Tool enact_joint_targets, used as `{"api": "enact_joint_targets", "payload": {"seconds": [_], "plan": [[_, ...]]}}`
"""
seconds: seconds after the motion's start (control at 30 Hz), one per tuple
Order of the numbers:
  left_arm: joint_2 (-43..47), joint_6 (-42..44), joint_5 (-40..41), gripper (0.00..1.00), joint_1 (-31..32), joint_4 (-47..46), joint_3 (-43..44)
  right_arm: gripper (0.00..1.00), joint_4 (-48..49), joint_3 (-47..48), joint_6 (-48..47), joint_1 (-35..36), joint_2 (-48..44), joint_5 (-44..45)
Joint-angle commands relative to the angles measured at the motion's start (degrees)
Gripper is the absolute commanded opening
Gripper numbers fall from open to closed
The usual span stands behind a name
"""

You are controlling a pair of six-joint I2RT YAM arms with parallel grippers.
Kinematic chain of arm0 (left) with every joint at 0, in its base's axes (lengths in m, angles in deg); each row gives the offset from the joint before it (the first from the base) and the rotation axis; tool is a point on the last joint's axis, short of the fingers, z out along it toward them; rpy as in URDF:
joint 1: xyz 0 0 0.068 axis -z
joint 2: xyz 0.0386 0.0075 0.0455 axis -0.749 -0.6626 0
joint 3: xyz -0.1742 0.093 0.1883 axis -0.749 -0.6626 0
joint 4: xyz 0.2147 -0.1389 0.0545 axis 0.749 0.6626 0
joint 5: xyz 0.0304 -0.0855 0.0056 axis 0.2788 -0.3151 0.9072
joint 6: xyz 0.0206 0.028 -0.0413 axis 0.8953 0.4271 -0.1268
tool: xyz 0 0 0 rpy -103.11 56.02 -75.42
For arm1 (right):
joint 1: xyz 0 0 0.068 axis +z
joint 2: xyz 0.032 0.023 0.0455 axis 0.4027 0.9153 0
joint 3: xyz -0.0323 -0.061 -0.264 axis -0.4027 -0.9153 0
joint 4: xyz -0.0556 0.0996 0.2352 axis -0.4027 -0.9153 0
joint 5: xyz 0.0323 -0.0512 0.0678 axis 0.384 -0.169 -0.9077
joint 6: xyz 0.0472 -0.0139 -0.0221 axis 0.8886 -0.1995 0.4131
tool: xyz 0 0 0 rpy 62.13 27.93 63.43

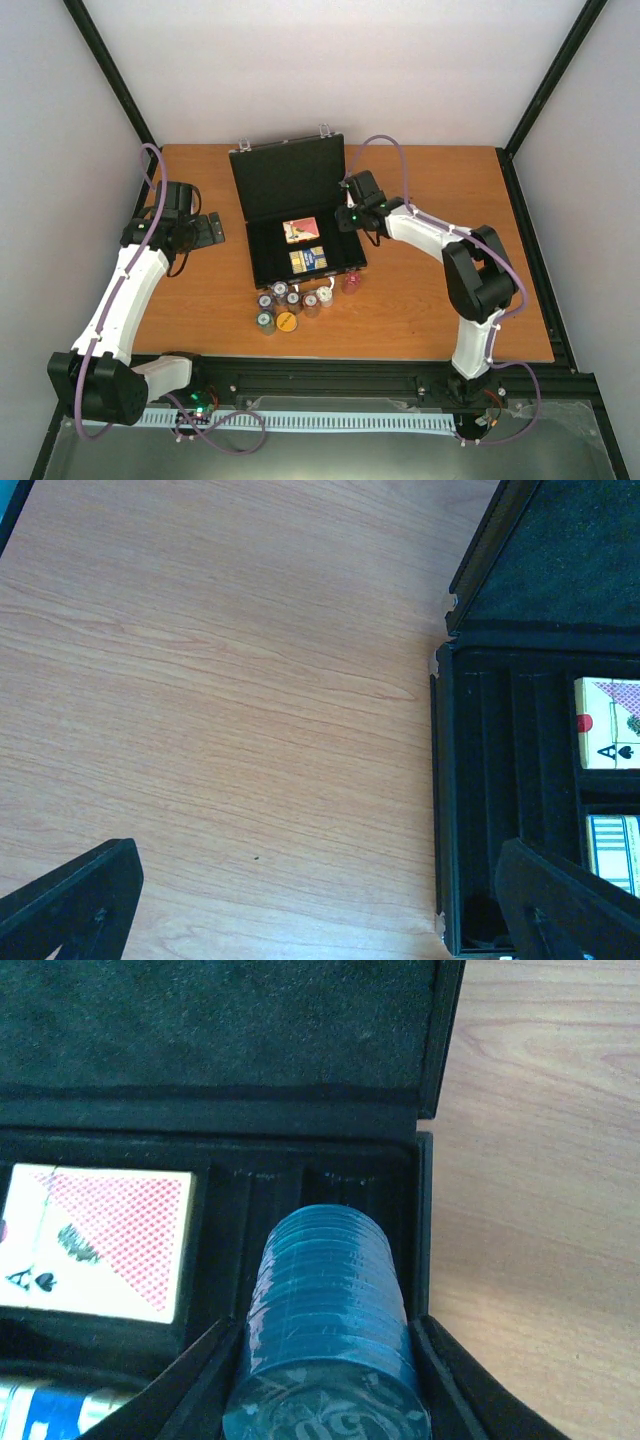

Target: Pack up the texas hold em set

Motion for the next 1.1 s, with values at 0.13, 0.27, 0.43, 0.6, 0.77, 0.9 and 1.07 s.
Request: {"api": "enact_joint_targets", "payload": {"seconds": [0.13, 0.27, 0.43, 0.6, 0.77, 0.9, 1.07], "plan": [[0.6, 0.9, -0.7, 1.00, 0.1, -1.8, 0.0, 0.16, 6.2, 5.8, -2.3, 0.0, 6.1, 6.0], [0.5, 1.1, -1.0, 1.00, 0.0, -1.5, -0.1, 0.19, 6.7, 7.9, -2.0, 0.0, 9.8, 7.1], [0.1, 1.1, -1.1, 1.00, 0.1, -1.1, 0.3, 0.25, 5.0, 8.6, -0.4, 0.1, 12.6, 7.3], [-0.1, 1.0, -1.6, 1.00, 0.0, -1.4, 0.0, 0.57, 4.9, 4.9, 0.4, 0.1, 10.3, 7.7], [-0.1, 1.1, -1.2, 1.00, 0.0, -1.3, 0.2, 0.75, 5.0, 1.8, -0.4, 0.2, 5.7, 7.3], [0.0, 1.3, -0.7, 1.00, 0.0, -1.1, 0.6, 0.76, 2.7, 1.0, -0.8, 0.2, 0.9, 7.4], [0.2, 1.3, -0.5, 1.00, 0.1, -1.1, 1.2, 0.81, -7.9, 3.2, -1.9, 2.4, -5.0, 7.8]]}}
